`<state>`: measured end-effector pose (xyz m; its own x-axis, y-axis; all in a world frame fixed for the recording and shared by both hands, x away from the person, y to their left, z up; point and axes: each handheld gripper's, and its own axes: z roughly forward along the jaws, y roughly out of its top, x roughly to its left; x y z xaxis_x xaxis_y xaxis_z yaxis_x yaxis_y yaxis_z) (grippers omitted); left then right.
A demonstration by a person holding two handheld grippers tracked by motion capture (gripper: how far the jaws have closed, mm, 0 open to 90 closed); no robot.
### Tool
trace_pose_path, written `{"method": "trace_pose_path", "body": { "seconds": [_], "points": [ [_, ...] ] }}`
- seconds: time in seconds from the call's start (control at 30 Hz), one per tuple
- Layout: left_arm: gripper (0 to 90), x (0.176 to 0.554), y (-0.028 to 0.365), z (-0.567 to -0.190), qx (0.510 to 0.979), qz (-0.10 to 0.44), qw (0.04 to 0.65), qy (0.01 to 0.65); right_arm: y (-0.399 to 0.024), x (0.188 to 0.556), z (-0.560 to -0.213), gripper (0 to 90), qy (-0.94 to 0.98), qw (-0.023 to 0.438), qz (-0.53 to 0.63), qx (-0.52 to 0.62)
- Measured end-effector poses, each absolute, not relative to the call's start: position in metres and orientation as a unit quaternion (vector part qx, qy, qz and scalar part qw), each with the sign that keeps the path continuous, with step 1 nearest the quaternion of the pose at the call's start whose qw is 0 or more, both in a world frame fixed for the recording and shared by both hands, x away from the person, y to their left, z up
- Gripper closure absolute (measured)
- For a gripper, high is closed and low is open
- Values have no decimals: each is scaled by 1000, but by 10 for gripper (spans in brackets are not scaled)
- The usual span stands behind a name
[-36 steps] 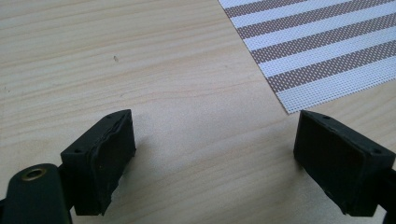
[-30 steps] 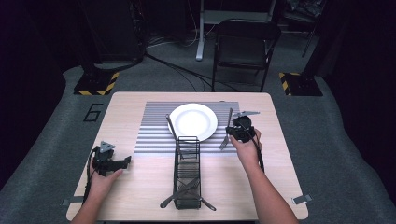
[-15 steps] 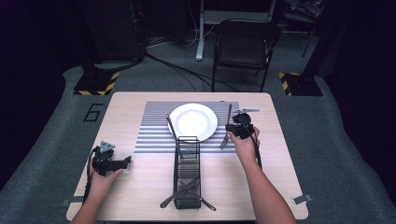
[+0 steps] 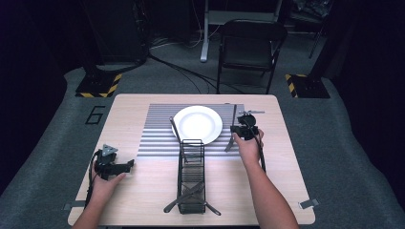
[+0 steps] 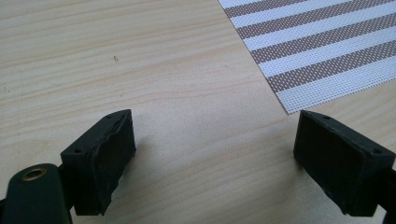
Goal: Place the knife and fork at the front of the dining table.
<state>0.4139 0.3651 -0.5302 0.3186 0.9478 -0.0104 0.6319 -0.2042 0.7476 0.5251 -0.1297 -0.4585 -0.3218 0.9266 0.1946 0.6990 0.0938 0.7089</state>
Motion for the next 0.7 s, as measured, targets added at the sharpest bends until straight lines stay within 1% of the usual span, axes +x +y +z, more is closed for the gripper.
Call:
{"method": "trace_pose_path", "body": {
  "seconds": [0.2, 0.7],
  "points": [
    [125, 414, 365, -530, 739, 235, 335, 534, -125, 530, -460, 859, 723, 161, 366, 563],
    [125, 414, 365, -530, 739, 234, 336, 535, -127, 538, -467, 860, 705, 150, 367, 588]
  ]
}}
